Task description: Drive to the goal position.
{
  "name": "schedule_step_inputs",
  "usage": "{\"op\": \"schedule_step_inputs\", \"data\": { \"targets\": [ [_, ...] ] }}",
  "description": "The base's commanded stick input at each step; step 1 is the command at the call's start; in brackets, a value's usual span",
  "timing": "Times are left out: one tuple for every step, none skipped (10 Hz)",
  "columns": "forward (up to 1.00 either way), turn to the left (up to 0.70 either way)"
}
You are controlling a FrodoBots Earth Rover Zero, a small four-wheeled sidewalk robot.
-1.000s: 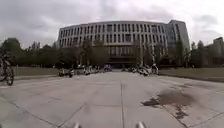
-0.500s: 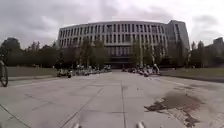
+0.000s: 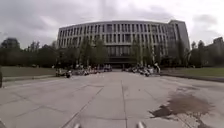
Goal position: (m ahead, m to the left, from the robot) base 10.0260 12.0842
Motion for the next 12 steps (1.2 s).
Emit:
{"op": "schedule_step_inputs", "data": {
  "targets": [
    [0.45, 0.0],
    [0.45, 0.0],
    [0.45, 0.0],
    [0.45, 0.0],
    [0.45, 0.0],
    [0.45, 0.0],
    [0.45, 0.0],
    [0.45, 0.0],
    [0.45, 0.0],
    [0.45, 0.0],
    [0.45, 0.0],
    [0.45, 0.0]
  ]
}}
